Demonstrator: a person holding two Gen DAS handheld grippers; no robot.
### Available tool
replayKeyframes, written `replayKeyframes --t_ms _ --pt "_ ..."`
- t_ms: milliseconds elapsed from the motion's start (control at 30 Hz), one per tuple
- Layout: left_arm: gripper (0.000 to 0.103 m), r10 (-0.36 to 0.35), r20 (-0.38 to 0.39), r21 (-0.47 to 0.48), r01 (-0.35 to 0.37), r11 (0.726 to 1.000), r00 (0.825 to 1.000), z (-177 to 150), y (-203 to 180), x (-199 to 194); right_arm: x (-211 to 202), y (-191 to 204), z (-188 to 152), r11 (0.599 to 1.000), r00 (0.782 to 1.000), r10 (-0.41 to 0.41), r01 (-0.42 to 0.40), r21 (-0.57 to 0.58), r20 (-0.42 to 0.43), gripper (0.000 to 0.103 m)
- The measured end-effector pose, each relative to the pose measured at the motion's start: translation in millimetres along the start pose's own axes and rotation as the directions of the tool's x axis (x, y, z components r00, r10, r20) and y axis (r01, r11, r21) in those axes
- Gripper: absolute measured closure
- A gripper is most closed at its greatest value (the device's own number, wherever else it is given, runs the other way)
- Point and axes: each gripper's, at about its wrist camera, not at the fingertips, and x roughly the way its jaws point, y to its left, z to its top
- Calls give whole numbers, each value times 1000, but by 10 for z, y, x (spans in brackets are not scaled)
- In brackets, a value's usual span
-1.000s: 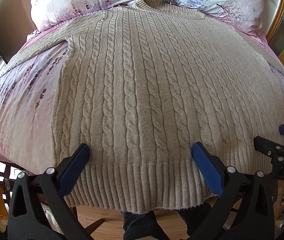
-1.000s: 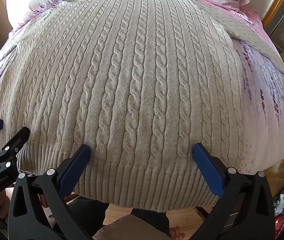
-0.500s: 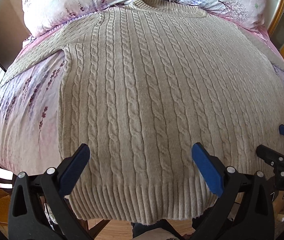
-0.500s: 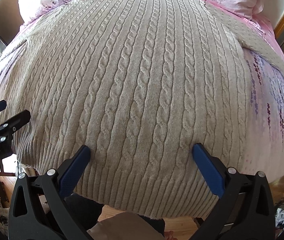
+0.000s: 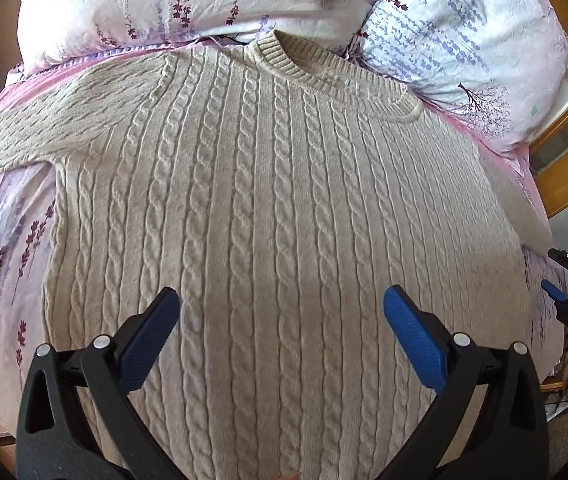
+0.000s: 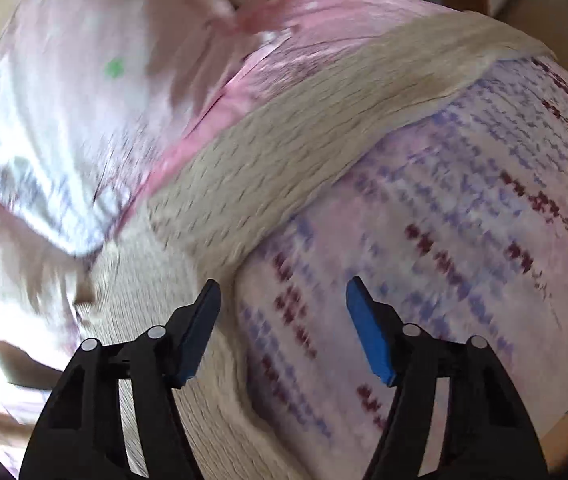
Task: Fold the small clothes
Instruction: 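Grasp a sweater sleeve with the right gripper and fold it across the body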
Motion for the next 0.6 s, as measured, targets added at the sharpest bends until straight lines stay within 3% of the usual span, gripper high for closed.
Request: replayKeyframes --t_ms 100,267,400,467,600 --pt "2 16 19 4 -17 1000 1000 60 -59 22 57 -265 325 993 1000 -4 1 119 27 45" --pt "2 29 29 21 -30 999 999 93 -111 34 24 -503 533 975 997 18 -34 221 73 60" --pt "2 24 26 23 -24 999 999 99 -131 48 34 -549 602 975 994 -10 -14 220 105 74" --pt "2 -10 23 15 10 1000 1000 103 -114 55 83 -527 620 978 993 -26 1 208 118 87" --pt "2 -70 46 -9 71 997 996 100 -71 30 79 -378 652 992 985 -56 36 121 163 93"
